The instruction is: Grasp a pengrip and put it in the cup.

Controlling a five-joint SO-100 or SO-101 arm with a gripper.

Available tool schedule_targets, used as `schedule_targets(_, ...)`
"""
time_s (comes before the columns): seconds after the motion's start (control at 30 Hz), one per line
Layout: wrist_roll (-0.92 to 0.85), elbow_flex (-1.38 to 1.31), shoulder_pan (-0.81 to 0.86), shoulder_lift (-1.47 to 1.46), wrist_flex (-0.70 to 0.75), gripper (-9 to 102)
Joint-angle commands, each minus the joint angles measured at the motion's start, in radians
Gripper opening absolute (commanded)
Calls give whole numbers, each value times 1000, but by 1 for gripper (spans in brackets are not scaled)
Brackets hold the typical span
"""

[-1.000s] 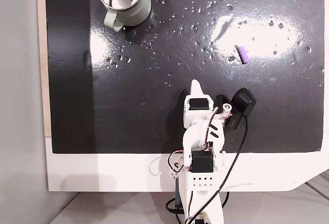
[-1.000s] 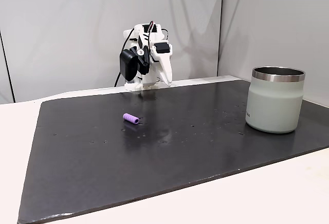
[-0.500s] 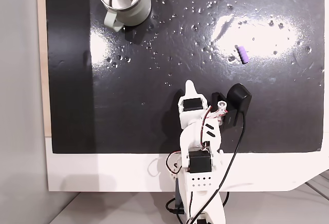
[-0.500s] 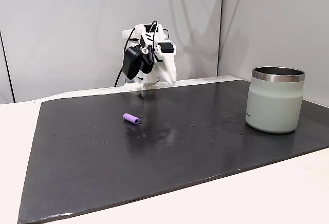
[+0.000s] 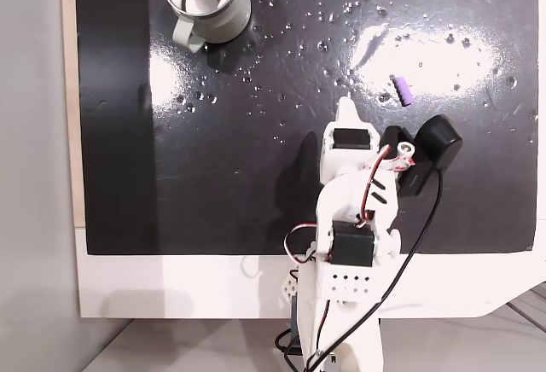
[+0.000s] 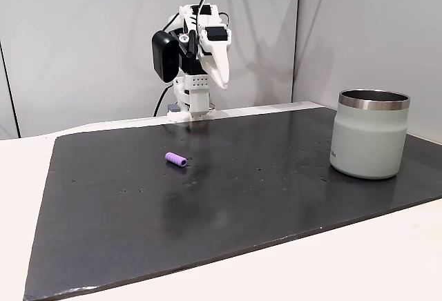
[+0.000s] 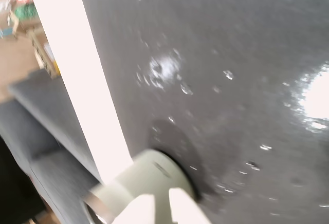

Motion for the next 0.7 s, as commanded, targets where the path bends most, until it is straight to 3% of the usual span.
schedule_targets(0.0,74,-259,49,-233,-12,0)
schedule_targets(0.3,273,-675,127,-637,169,0)
schedule_targets(0.5,446,-805,175,-795,328,0)
schedule_targets(0.67,489,-815,213,-850,354,0)
